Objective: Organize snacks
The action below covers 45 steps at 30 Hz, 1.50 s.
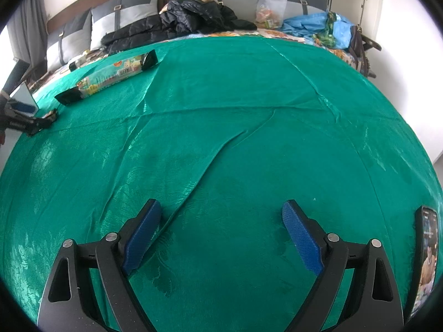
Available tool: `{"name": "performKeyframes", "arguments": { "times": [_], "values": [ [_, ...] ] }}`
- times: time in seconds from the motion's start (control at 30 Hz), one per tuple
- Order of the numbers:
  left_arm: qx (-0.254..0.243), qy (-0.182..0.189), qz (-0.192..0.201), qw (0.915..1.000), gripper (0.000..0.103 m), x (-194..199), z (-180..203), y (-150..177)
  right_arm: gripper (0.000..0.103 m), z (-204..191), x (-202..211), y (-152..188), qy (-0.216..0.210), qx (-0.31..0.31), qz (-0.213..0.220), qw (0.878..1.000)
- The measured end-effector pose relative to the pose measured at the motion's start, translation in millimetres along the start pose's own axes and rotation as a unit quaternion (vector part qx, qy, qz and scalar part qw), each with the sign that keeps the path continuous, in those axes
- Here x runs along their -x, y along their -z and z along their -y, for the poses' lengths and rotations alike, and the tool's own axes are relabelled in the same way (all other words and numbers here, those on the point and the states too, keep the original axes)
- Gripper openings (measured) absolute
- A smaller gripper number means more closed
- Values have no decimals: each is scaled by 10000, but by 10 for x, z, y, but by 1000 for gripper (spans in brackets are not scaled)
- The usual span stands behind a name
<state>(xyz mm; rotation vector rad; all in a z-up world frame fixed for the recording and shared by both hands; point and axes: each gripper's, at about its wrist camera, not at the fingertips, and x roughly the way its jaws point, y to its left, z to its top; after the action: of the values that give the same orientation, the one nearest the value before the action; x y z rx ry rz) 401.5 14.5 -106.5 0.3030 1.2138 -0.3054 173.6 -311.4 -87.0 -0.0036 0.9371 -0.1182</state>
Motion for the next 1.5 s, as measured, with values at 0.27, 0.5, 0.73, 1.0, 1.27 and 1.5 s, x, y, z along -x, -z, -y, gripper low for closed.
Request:
{"name": "performKeyframes", "arguments": {
  "times": [0.27, 0.5, 0.73, 1.0, 1.27, 1.5],
  "values": [
    [1864, 649, -169, 9802, 18, 204, 5, 519, 93, 5, 1, 3, -3, 0, 3, 10000],
    [2315, 412, 249, 9716, 18, 586, 578, 1507, 93, 11, -5, 2, -2, 0, 2, 10000],
    [2171, 77, 994, 9710, 54, 560, 640, 1695, 93, 7, -3, 2, -2, -2, 2, 10000],
    [1981, -643, 1159, 9712, 96, 330, 564, 1480, 93, 11, -6, 1, -3, -5, 2, 10000],
    [2060, -686, 1354, 9667, 103, 286, 530, 1492, 93, 9, -3, 1, -2, -5, 3, 10000],
    [2076, -670, 1358, 9664, 103, 301, 525, 1494, 93, 13, -4, 2, -3, -6, 2, 10000]
  ]
}}
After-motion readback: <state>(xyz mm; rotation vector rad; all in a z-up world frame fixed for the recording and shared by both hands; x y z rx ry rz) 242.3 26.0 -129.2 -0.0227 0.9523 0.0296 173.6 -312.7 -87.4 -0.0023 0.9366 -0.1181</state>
